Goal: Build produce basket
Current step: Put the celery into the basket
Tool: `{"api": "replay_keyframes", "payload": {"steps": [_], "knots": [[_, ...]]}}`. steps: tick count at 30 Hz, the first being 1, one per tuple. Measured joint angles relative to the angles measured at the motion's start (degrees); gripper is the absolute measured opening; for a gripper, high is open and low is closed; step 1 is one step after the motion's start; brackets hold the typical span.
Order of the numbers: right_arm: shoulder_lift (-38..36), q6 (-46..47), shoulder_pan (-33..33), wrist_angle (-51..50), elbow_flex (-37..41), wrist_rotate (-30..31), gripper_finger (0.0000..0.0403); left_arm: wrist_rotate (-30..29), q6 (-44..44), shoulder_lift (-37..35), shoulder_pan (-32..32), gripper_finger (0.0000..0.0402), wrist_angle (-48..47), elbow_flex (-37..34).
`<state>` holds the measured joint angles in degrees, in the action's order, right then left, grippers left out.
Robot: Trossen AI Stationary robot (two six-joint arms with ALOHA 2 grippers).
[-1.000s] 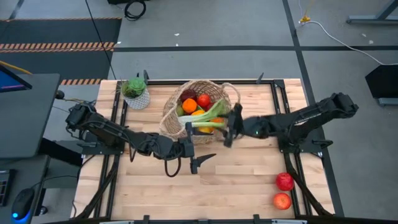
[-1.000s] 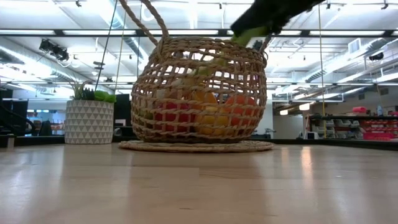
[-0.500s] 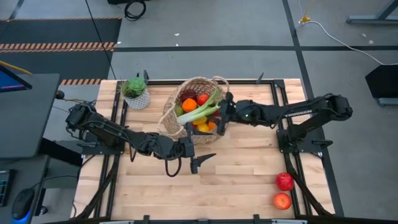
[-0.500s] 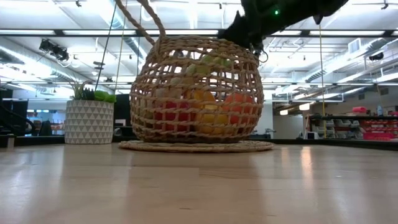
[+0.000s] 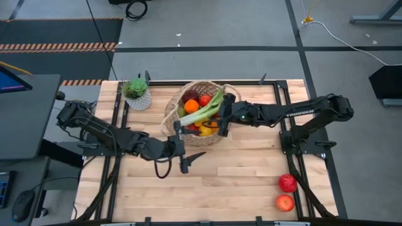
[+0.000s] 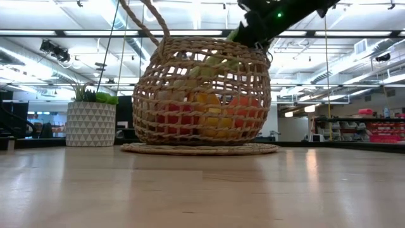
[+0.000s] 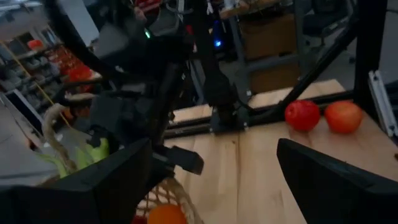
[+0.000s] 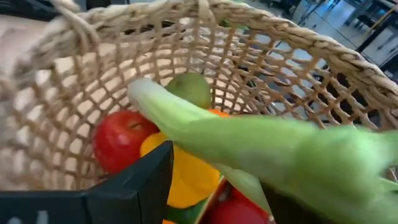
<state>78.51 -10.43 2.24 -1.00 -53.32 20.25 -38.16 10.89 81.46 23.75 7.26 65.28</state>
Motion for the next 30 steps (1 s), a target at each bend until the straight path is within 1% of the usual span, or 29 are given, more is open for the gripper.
{"api": "replay_keyframes", "payload": {"steps": [5, 8, 13, 18, 21, 23, 25, 27, 30], "knots": [[1.08, -3.76, 0.49, 5.01, 0.00, -0.85, 0.0229, -0.04, -0.21, 0.12, -0.20, 0.0354, -0.70, -0.01], [-0.31, -5.32, -0.07, 5.30, -0.27, -0.85, 0.0229, 0.01, -0.21, 0.17, -0.46, 0.0354, -1.48, -0.02], [-2.99, -5.17, -1.25, 0.39, -4.89, -0.40, 0.0229, -0.21, -0.21, 0.17, -0.44, 0.0354, -1.26, -0.02], [-4.60, -4.68, -3.74, -9.32, -11.99, -0.23, 0.0229, -0.23, -0.21, 0.15, -0.35, 0.0354, -1.24, -0.02], [-5.01, -5.02, -5.46, -13.20, -16.42, 1.94, 0.0229, -0.22, -0.20, 0.17, -0.35, 0.0354, -1.24, -0.02], [-5.16, -6.18, -5.98, -13.14, -18.14, 4.02, 0.0229, -0.24, -0.17, 0.17, -0.36, 0.0354, -1.19, -0.02], [-5.16, -6.69, -5.58, -13.22, -18.60, 5.34, 0.0229, -0.26, -0.21, 0.17, -0.35, 0.0354, -1.19, -0.02], [-4.35, -6.42, -3.90, -13.67, -18.58, 5.16, 0.0228, -0.26, -0.21, 0.17, -0.35, 0.0354, -1.17, -0.02], [-1.65, -4.03, -1.20, -15.19, -18.58, 1.69, 0.0226, -0.34, -0.21, 0.15, -0.26, 0.0354, -1.15, -0.02]]}}
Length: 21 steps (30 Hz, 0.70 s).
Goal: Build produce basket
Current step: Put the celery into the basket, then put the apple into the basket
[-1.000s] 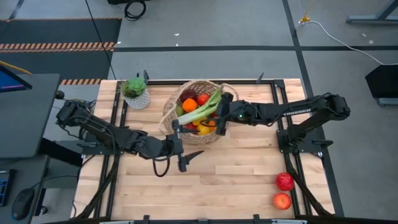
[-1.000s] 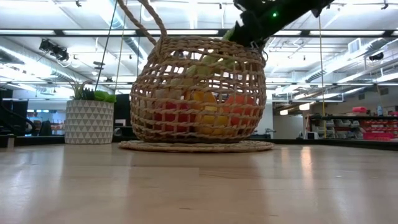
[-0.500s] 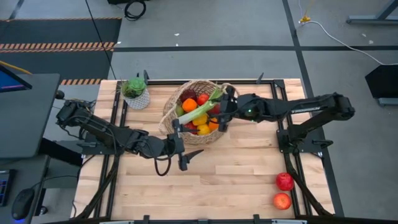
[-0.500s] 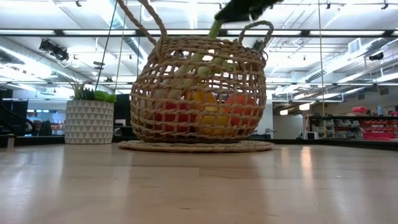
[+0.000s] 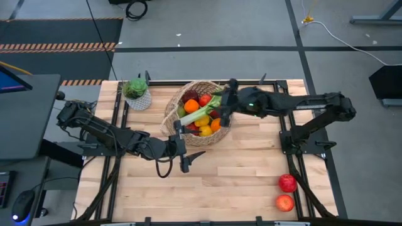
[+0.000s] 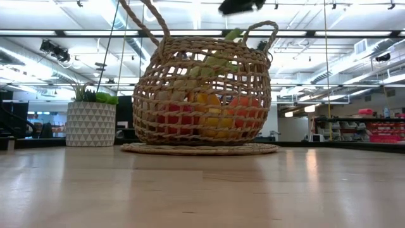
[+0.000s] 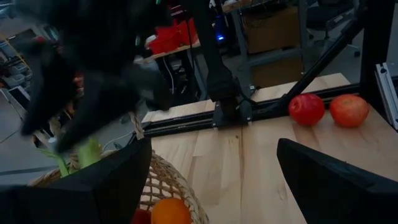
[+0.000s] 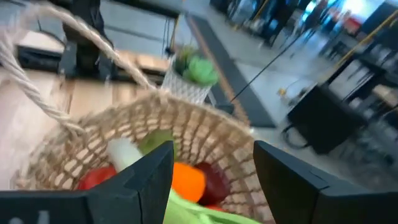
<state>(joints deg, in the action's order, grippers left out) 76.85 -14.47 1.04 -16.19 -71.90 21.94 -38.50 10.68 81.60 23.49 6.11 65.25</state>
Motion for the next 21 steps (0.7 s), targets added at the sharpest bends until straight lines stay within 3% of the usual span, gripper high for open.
{"api": "replay_keyframes", "payload": {"steps": [3, 10, 14, 21], "knots": [[4.22, 1.28, 1.83, -0.36, 0.01, -3.85, 0.0225, -0.07, 0.00, 0.02, 0.00, 0.0354, 0.00, 0.00], [13.08, 0.80, 3.91, -2.92, 0.11, -3.59, 0.0225, -0.07, -0.06, 0.01, 0.00, 0.0354, 0.09, 0.00], [12.07, 1.04, 3.33, -5.41, -0.88, -3.61, 0.0225, -0.07, -0.65, 0.01, 0.00, 0.0354, 0.08, 0.00], [2.68, 3.19, -0.39, -9.06, -2.34, -4.11, 0.0225, -0.07, -0.66, 0.02, 0.00, 0.0354, 0.04, 0.00]]}}
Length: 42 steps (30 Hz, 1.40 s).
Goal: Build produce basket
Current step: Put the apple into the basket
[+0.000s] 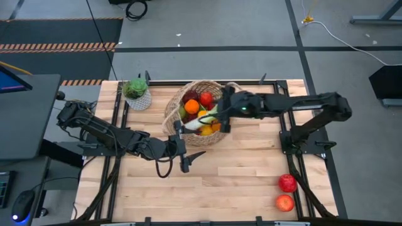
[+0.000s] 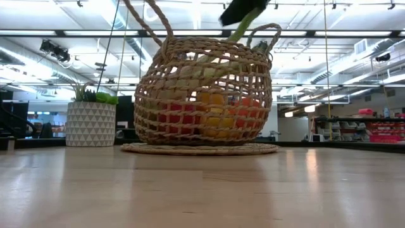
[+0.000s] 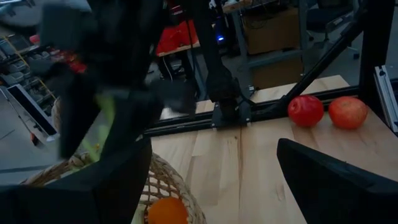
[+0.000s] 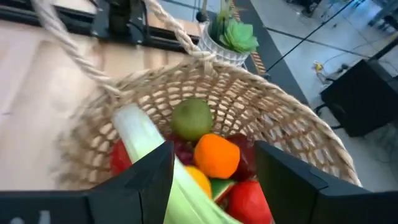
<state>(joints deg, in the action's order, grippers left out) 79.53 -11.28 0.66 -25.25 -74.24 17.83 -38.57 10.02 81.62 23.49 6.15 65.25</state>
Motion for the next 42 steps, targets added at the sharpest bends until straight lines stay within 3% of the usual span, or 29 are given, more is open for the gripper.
{"api": "replay_keyframes", "payload": {"steps": [7, 14, 23, 30, 33, 42], "knots": [[-8.95, 10.45, -8.05, -14.28, 0.02, -2.49, 0.0224, 0.00, -0.04, -0.01, 0.00, 0.0354, -0.04, 0.00], [-12.16, 10.63, -17.98, -13.81, 0.07, 7.41, 0.0224, 0.02, -0.48, -0.01, -0.09, 0.0354, -0.04, 0.00], [-12.14, 28.73, -24.82, -16.69, 11.28, 7.09, 0.0224, 0.02, -0.81, 0.00, -0.20, 0.0354, -0.17, 0.00], [-12.05, 41.65, -31.89, -3.12, 27.34, 6.67, 0.0224, 0.14, -2.28, 0.65, -1.67, 0.0354, -0.36, 0.00], [-12.05, 45.63, -33.77, 3.57, 32.45, 6.56, 0.0224, 2.79, -3.47, 1.76, -2.97, 0.0354, -0.11, 0.00], [-12.07, 45.30, -35.08, 6.80, 34.97, 8.52, 0.0224, 12.01, -3.27, 2.78, -4.20, 0.0354, 3.26, -0.04]]}}
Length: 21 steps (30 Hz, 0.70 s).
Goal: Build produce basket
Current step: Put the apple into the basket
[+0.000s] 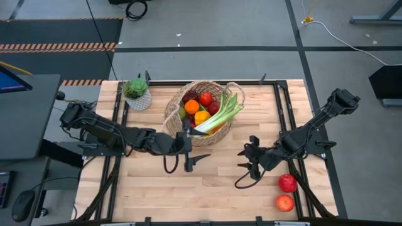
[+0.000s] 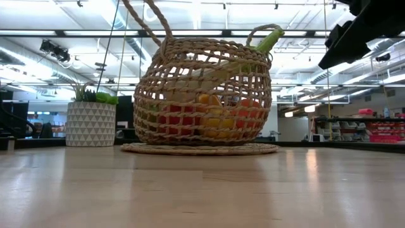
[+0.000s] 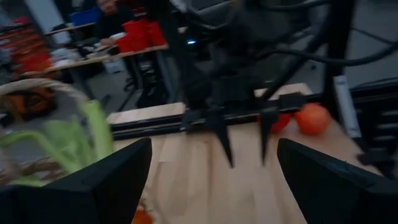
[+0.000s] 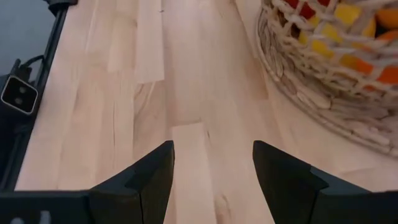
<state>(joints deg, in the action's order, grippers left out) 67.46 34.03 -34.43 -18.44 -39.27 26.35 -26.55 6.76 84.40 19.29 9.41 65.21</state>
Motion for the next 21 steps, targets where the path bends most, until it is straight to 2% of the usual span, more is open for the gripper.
{"api": "replay_keyframes", "payload": {"steps": [4, 11, 21], "knots": [[-0.02, -2.58, 0.75, 0.69, 0.00, 0.00, 0.0224, 4.87, 0.06, 0.00, -0.37, 0.0354, 0.18, 0.00], [-0.01, -1.31, 1.13, 0.60, 0.00, 0.02, 0.0224, 8.89, -0.10, 0.00, -0.83, 0.0354, 2.09, 0.00], [-0.01, -1.41, 1.28, 1.40, 0.37, 0.83, 0.0224, 9.17, -0.08, 0.00, -0.81, 0.0354, 2.38, -0.02]]}}
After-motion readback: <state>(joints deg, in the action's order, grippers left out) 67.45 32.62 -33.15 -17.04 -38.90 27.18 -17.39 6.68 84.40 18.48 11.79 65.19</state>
